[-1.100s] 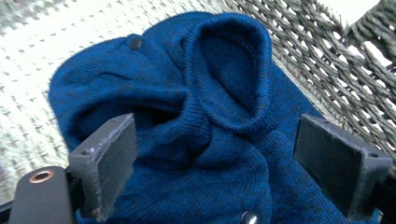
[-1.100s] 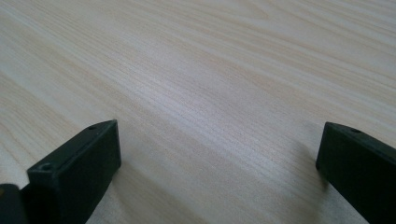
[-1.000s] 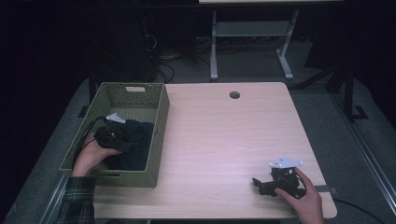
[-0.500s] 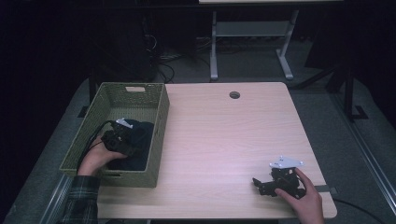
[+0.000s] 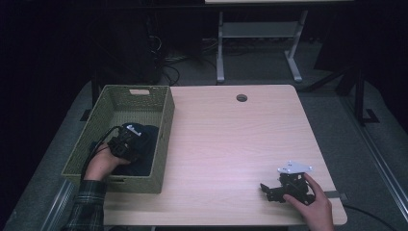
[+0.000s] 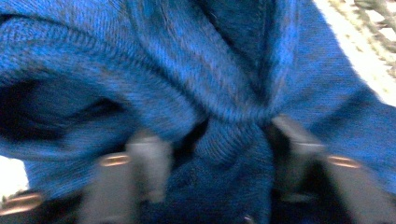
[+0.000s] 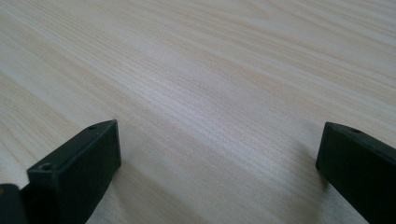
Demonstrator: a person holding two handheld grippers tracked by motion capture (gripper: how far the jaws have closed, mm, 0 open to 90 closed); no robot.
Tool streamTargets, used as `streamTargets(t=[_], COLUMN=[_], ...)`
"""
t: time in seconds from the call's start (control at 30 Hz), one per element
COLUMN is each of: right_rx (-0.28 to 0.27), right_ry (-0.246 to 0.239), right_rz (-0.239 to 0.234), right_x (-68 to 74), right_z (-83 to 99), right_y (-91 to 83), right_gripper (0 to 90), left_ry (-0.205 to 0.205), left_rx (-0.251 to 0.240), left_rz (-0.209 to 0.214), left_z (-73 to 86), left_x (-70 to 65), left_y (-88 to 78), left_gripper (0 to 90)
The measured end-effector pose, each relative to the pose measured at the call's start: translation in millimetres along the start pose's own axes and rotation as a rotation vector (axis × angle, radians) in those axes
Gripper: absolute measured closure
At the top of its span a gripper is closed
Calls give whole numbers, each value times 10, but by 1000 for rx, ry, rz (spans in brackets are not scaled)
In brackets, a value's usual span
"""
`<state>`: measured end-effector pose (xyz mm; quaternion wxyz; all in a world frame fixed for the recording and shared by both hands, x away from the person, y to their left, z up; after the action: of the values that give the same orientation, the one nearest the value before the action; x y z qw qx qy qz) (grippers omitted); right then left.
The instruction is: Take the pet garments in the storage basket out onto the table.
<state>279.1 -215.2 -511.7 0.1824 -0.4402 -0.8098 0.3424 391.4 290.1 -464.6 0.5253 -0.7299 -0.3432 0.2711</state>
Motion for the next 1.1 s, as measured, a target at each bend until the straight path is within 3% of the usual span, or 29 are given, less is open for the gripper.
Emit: streamTargets(t=[0.1, 0.2, 0.4, 0.53, 0.8, 1.1], right_rx=[0, 0, 0, 0, 0, 0], right_ry=[0, 0, 0, 0, 0, 0], right_rz=[1, 1, 1, 1, 1, 1], right_x=[0, 0, 0, 0, -1, 0], right_z=[1, 1, 1, 2, 2, 2], right_y=[-1, -2, -2, -2, -3, -3], right_gripper=[0, 0, 0, 0, 0, 0], left_ry=[-22, -44, -96, -105, -156, -175], left_rx=[8, -2, -118, -170, -369, -561], left_rz=[16, 31, 65, 81, 108, 137], left_z=[-7, -17, -43, -46, -66, -91], left_x=[5, 24, 90, 121, 170, 158], left_y=[-23, -69, -251, -361, -700, -1045], left_gripper=[690, 731, 744, 744, 744, 743])
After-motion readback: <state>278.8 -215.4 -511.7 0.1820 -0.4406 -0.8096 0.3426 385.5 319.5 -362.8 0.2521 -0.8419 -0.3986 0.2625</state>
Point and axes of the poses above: each handheld gripper's, and its own axes: y roughly forward along the jaws, z roughly out of its underside, x roughly to its left, the point moved 4 cm from there along y, roughly forward along the jaws, and after that the axes turned 3 degrees about -y, right-handed, at the moved point
